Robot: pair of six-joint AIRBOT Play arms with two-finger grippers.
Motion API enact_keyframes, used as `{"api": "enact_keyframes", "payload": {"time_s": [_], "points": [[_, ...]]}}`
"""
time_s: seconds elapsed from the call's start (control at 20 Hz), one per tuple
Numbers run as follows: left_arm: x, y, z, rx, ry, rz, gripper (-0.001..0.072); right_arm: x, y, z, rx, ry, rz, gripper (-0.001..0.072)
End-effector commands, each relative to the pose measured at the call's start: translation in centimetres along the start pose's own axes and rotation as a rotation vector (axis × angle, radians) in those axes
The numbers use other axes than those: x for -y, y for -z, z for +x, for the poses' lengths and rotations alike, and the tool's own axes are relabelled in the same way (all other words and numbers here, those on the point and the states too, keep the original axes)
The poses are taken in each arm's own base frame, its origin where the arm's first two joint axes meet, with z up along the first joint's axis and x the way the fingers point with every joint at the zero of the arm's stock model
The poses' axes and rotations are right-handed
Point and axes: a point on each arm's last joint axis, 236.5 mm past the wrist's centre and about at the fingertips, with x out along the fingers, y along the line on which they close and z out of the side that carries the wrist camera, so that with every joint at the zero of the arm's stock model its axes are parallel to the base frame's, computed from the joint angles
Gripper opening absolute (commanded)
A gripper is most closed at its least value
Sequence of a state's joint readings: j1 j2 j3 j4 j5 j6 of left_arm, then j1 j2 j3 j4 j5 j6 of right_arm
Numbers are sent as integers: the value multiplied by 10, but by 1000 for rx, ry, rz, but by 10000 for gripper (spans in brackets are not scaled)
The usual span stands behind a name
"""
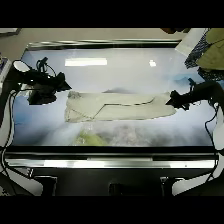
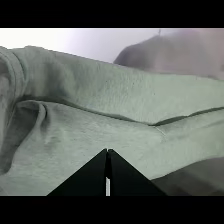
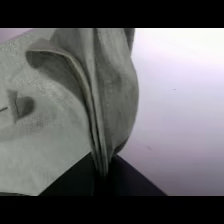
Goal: Fold the clothes and pants, and hang the long-sleeved shirts on hangers.
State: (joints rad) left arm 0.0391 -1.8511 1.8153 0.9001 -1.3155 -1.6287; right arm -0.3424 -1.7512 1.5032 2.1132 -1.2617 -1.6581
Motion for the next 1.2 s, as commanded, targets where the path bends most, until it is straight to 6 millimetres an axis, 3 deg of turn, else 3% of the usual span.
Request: {"api": "enact_keyframes", "payload": {"time_s": [0.0,0.25,0.4,0.55,0.7,0.85,1.15], "points": [[40,18,51,-30,19,-12,18,-6,-2,-58,62,108,50,35],[151,82,165,-63,178,-24,17,-41,1,-127,145,109,67,35],[214,127,214,-80,316,-93,16,-55,11,-155,174,107,55,35],[255,166,248,-84,405,-186,15,-68,21,-179,214,99,50,35],[270,201,272,-114,417,-205,15,-78,28,-199,264,88,45,35],[262,226,293,-162,384,-247,14,-86,33,-213,298,81,35,35],[260,240,302,-198,367,-299,14,-89,34,-218,314,76,27,36]]}}
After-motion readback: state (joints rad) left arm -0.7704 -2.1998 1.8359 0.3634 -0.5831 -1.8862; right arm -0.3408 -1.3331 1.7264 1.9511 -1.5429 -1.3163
